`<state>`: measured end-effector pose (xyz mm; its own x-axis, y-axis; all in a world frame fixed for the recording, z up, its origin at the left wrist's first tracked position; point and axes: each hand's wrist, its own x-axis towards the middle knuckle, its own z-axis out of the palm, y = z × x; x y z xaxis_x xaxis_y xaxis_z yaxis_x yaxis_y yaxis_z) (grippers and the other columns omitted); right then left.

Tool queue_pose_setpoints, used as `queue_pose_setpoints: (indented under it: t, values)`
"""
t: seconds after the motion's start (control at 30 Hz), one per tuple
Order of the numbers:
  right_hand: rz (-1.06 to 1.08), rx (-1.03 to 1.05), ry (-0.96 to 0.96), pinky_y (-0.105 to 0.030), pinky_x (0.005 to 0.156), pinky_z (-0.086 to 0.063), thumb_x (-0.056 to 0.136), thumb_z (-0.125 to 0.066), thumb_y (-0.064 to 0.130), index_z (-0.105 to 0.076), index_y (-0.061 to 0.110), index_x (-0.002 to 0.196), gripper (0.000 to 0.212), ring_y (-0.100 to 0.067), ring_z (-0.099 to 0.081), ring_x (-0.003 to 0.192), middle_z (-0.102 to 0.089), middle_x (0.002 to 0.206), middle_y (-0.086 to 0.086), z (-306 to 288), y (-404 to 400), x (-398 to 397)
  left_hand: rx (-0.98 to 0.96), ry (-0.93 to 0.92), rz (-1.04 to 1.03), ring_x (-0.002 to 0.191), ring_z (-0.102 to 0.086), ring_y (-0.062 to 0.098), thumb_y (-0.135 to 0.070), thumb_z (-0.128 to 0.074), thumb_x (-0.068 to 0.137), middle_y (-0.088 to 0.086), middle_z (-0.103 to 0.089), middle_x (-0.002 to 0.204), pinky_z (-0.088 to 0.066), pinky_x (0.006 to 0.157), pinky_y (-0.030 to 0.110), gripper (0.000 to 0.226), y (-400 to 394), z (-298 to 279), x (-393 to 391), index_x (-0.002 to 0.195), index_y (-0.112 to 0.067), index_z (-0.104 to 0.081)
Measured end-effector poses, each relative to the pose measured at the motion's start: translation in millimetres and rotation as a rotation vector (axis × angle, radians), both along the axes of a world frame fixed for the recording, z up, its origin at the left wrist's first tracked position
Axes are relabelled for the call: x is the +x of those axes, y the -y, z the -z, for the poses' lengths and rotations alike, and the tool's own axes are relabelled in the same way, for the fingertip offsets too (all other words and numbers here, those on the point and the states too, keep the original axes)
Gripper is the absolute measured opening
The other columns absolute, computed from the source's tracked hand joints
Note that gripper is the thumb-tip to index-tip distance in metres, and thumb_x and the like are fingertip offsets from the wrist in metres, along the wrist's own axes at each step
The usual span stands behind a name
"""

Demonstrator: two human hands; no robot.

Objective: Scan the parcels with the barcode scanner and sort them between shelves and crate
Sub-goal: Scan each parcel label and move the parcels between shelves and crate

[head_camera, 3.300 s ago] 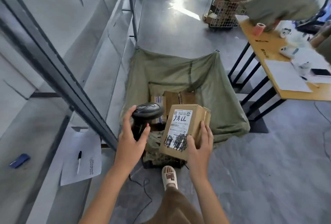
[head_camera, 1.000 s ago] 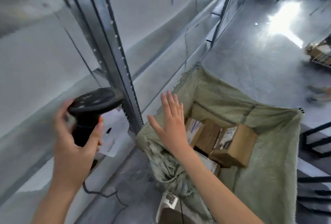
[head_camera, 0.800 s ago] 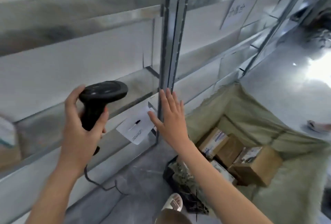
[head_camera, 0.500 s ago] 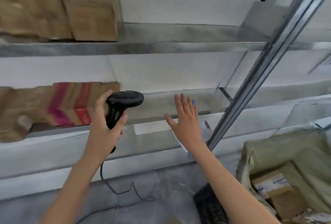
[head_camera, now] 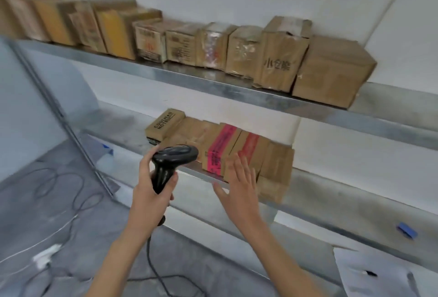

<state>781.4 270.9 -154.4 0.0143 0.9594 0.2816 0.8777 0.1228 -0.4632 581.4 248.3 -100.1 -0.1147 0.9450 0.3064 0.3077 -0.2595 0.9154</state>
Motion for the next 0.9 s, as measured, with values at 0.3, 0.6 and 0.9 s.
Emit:
queue_pose_setpoints:
  t: [0.3,0.6,0.9]
  values:
    - [-0.141,-0.143,-0.098,-0.038,0.123,0.012,0.103,-0.034,0.056,0.011,0.038,0.155,0.072,-0.014,0.021,0.15,0.016,0.161,0.014,12,-83,-56,-0.045,0.0,-0.209,0.058,-0.062,0.015,-0.009,-0.064,0.097,0.002,-0.068,0.089,-0.053,0.053,0.026,0.068,-80,7,-51,0.14,-0.048,-0.029]
    - [-0.099,-0.176,-0.118,-0.033,0.119,0.014,0.101,-0.037,0.057,-0.001,0.031,0.16,0.074,-0.016,0.015,0.153,0.005,0.168,0.005,22,-153,-108,-0.035,0.043,-0.18,0.057,-0.062,0.016,-0.009,-0.062,0.097,0.005,-0.068,0.092,-0.052,0.052,0.025,0.069,-169,23,-97,0.139,-0.051,-0.028]
    - [0.148,-0.183,-0.159,-0.041,0.125,0.008,0.096,-0.024,0.064,-0.002,0.031,0.159,0.075,-0.021,0.015,0.153,0.009,0.168,0.001,42,-235,-209,-0.058,0.036,0.027,0.054,-0.06,0.014,-0.011,-0.063,0.098,-0.002,-0.069,0.085,-0.054,0.057,0.029,0.066,-298,51,-174,0.146,-0.039,-0.027]
